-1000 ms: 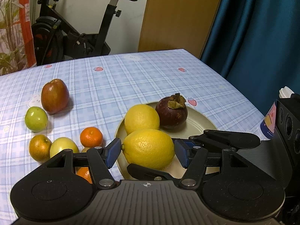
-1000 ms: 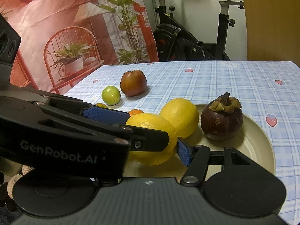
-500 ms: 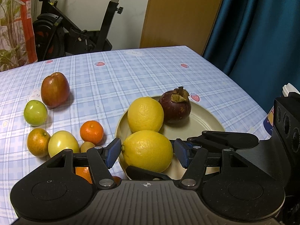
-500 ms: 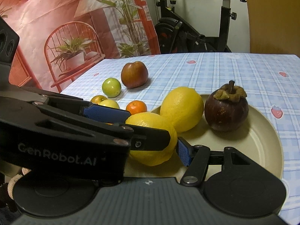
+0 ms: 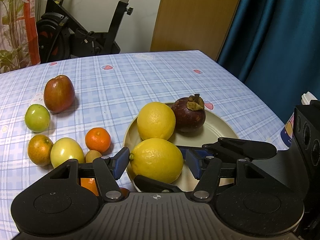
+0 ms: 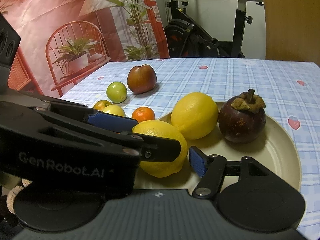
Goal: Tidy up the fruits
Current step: 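Move the left gripper to the red apple in the pile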
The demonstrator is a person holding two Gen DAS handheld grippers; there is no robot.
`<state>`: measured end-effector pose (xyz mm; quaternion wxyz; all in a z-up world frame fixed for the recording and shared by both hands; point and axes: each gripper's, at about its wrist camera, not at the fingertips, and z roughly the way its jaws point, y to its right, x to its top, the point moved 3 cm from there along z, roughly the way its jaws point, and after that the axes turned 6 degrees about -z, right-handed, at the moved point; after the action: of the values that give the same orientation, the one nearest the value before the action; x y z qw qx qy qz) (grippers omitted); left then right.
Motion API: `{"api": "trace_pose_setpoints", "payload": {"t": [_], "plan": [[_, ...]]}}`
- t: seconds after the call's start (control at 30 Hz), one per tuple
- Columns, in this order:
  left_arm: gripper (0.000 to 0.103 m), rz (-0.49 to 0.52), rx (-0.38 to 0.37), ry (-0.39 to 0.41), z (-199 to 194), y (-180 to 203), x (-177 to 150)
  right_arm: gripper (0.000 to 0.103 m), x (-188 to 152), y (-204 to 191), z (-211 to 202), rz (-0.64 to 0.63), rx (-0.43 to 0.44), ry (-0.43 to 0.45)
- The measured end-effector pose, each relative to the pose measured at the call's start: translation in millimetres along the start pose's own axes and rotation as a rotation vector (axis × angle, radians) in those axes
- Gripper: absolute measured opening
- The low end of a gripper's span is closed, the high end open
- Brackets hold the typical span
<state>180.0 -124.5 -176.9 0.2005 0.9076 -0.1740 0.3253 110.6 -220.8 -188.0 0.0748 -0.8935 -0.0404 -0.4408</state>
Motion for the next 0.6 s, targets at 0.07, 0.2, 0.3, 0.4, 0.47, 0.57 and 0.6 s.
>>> {"api": "trace_pose_setpoints", "payload": {"t": [0.07,0.2,0.3,0.4,0.47,0.57,0.6], "plan": [[0.065,0.001,-0.004,0.013,-4,0,1,0.071,1,0,-1,-0.003,-0.009,0.006],[0.065,-0.005,-0.03,0.049,-19,-1,5,0.074,2,1,-6,-0.007,-0.017,0.021],[0.065,-0.012,-0.033,0.076,-31,-5,9,0.074,3,-1,-9,-0.014,-0.023,0.03],[0.065,-0.042,-0.014,0.113,-44,-16,13,0.075,4,-3,-11,-0.018,-0.023,0.036],[0.065,-0.078,0.001,0.139,-55,-28,14,0.075,4,-6,-13,-0.025,-0.026,0.047],[0.064,-0.127,0.046,0.174,-69,-48,14,0.075,6,-10,-18,-0.034,-0.029,0.069],[0.064,-0.145,0.068,0.184,-73,-56,12,0.075,7,-11,-20,-0.037,-0.032,0.076]]}}
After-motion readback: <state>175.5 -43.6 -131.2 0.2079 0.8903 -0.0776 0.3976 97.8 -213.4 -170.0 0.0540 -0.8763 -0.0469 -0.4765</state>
